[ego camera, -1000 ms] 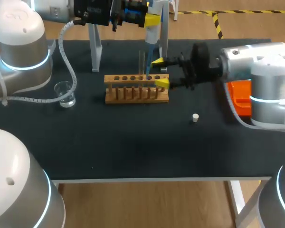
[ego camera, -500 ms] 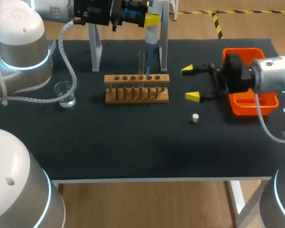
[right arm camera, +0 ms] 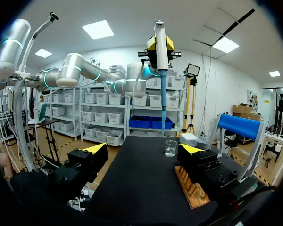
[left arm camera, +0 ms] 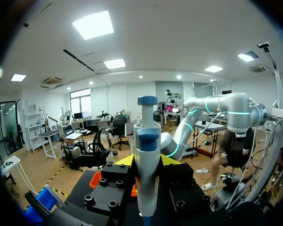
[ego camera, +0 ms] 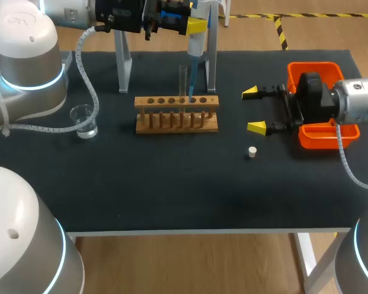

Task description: Invert the test tube, pick up the pipette, mount the tip to pipette, aspirate from beaker and dispense into the tube, eject the tip, return the pipette, and cap with the stopper.

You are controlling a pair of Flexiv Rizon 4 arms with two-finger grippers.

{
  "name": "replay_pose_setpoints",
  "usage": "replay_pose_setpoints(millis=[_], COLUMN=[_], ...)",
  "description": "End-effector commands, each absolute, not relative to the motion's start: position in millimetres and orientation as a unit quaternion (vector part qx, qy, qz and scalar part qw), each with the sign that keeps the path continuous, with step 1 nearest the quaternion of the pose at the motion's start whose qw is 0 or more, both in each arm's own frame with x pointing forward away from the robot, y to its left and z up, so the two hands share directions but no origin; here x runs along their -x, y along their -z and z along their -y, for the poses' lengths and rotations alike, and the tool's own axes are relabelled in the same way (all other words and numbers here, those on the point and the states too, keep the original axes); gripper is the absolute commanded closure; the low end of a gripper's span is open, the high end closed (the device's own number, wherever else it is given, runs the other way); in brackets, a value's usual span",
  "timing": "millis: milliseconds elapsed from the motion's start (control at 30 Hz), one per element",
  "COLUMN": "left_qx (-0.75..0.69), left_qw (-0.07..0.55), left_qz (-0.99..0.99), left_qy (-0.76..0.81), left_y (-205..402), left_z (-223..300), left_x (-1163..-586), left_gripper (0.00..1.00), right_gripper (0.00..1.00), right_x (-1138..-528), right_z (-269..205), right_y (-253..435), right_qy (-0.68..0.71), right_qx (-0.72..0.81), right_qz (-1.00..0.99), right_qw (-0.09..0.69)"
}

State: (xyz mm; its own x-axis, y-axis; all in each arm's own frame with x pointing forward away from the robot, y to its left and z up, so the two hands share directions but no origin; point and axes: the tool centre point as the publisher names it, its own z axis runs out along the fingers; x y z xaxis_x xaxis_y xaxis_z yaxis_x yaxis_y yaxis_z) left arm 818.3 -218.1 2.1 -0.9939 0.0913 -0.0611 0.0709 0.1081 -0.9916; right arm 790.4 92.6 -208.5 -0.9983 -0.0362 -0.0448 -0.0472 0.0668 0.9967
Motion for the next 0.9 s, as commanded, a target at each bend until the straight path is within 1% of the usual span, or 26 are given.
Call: replay_pose_setpoints(millis=[33, 133, 567, 900], left_qx=[0.055, 0.054, 0.021, -0.006], left_qw=[0.009, 0.0, -0.052, -0.079], left_qz=[0.744, 0.747, 0.742, 0.745], left_qy=[-0.665, -0.663, -0.668, -0.662], left_y=[-2, 2, 27, 45], left_z=[218, 208, 111, 39], left_x=[-819, -818, -817, -836], left_gripper=[1.0, 1.0, 1.0, 1.0], right_gripper=[0.0, 0.0, 0.0, 0.0], right_x=[-789, -789, -789, -789], right_z=[-92, -92, -92, -92], right_y=[208, 208, 208, 208], right_qy=[-0.681, -0.681, -0.681, -0.681], right_qx=[0.028, 0.028, 0.028, 0.028], right_qz=[-0.731, -0.731, -0.731, -0.731], right_qw=[0.004, 0.004, 0.004, 0.004])
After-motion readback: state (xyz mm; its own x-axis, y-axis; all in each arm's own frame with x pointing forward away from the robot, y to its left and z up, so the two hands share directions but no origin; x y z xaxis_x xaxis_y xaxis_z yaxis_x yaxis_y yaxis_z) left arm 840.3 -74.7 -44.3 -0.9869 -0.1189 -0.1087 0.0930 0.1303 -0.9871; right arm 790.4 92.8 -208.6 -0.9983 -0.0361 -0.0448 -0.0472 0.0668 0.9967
